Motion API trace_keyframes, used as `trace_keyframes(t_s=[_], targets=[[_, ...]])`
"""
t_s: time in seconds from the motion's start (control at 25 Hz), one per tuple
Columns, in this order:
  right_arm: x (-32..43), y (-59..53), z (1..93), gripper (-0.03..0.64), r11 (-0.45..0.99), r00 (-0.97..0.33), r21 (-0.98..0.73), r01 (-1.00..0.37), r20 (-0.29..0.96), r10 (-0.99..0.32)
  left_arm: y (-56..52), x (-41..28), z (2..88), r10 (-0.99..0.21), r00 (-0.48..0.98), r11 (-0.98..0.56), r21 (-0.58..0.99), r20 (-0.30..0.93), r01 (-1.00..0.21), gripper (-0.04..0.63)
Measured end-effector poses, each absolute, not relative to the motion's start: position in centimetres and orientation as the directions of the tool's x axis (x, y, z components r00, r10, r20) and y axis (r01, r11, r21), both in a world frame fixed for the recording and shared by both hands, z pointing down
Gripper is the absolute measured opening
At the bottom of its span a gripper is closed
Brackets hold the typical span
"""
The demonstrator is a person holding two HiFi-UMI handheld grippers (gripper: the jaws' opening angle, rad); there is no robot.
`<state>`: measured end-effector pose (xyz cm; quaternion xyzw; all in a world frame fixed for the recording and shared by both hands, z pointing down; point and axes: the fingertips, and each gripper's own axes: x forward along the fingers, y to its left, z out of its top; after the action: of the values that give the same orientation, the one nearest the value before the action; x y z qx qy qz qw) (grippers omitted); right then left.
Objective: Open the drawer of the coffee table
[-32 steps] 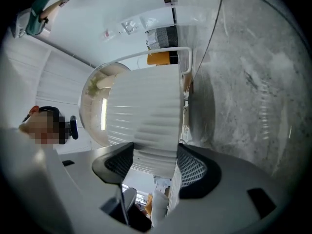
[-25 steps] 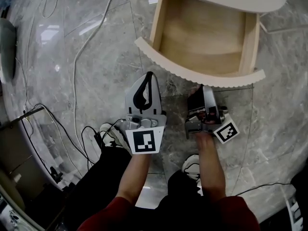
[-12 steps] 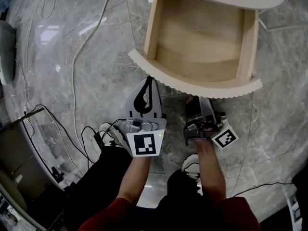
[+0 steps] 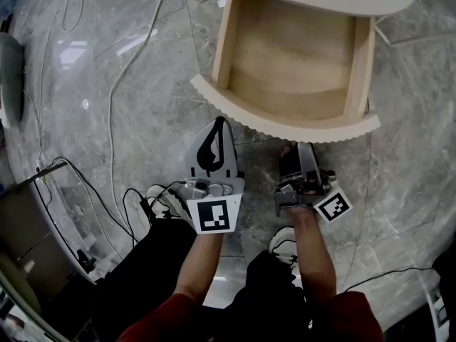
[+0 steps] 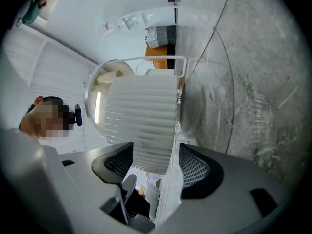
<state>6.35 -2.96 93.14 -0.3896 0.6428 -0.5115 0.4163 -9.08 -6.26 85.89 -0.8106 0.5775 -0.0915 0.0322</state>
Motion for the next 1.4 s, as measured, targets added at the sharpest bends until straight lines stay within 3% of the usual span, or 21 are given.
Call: trace_keyframes(t_s=[0.28,0.56,0.88,1.04,1.24,1.4], targets=[[5.6,-0.5,87.9,0.291,0.113,-0.376,-0.980,-0.164,-0.044,-0.926,-7.9,-9.1,79.3,-0.924,0.377,-0.383,-0.215,0.069,-0.898,0.014],[4.5,-2.4,73.7,0.291,0.093,-0.405,-0.960,-0.266,0.024,-0.914,-11.4,-10.5,63.3,-0.915,0.401,-0.396,-0.268,0.036,-0.878,0.014],[2.5,-5.1,49.5,0.291,0.103,-0.404,-0.964,-0.243,0.004,-0.915,-10.5,-12.7,41.9,-0.895,0.418,-0.443,-0.184,0.157,-0.878,0.014],[3.0,-7.7,36.0,0.291,0.168,-0.409,-0.958,-0.232,-0.060,-0.911,-10.5,-13.2,31.1,-0.884,0.363,-0.397,-0.064,0.296,-0.915,0.014],[3.8,-7.5,18.8,0.291,0.274,-0.441,-0.920,-0.281,-0.130,-0.888,-8.3,-12.5,15.3,-0.884,0.389,-0.407,-0.020,0.260,-0.913,0.014],[6.4,-6.4,9.2,0.291,0.342,-0.434,-0.859,-0.381,-0.160,-0.887,-6.6,-10.6,6.4,-0.887,0.436,-0.451,-0.090,0.153,-0.888,0.014]])
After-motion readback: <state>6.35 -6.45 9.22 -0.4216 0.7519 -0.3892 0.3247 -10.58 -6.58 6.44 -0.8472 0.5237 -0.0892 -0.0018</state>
